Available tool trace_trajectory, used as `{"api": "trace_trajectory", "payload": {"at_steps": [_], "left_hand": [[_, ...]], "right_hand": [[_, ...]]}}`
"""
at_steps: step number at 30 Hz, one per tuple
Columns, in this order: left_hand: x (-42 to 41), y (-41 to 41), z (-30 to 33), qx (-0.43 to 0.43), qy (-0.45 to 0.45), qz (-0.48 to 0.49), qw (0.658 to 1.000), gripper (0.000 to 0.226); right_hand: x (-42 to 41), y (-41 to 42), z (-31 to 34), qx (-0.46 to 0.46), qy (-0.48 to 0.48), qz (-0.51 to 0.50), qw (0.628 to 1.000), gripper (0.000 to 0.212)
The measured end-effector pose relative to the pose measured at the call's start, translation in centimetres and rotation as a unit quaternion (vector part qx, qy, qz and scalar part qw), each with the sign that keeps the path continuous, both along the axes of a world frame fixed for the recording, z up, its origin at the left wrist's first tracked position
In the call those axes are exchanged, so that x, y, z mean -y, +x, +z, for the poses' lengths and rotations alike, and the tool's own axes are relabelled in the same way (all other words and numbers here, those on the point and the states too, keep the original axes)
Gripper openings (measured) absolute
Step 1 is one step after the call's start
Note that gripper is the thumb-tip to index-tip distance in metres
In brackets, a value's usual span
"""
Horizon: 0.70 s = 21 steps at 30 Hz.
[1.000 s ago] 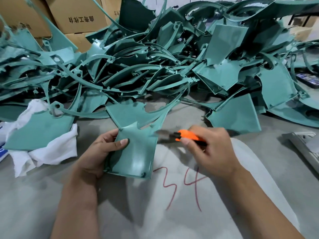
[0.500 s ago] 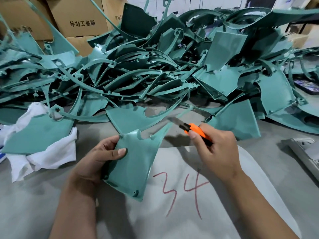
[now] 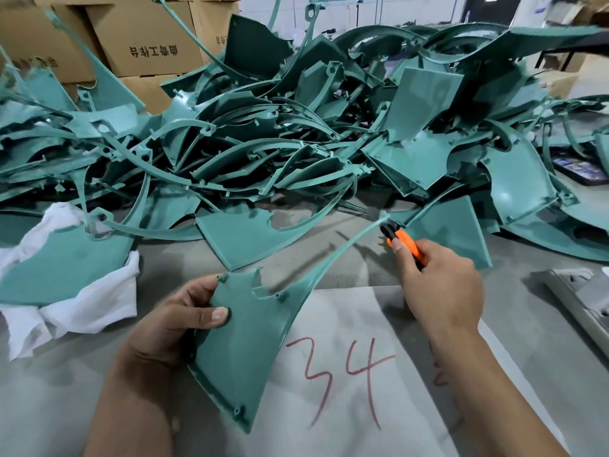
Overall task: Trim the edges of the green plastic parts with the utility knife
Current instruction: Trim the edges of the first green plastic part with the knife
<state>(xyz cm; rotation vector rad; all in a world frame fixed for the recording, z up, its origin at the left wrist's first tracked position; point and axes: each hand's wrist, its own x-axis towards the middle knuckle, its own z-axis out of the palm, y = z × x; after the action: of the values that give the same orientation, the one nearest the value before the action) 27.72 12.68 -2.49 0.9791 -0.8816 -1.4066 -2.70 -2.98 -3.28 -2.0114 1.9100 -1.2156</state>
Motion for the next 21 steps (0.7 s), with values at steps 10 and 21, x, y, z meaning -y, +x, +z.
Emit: {"api": "trace_trajectory", "payload": {"at_steps": [10,21], "left_hand": [[1.3,-1.3,0.7,0.087,-0.004,0.008,0.996,0.034],[2.3,-0.6,0.7,-0.119,-0.051,0.179,0.975,0.074]], "right_hand": [[-3.1,3.1,3.1,0.471,0.181,0.318,0.803,0.060],[-2.6,3.3,3.2,0.661,0.271,0.330,0.618,0.024]]}}
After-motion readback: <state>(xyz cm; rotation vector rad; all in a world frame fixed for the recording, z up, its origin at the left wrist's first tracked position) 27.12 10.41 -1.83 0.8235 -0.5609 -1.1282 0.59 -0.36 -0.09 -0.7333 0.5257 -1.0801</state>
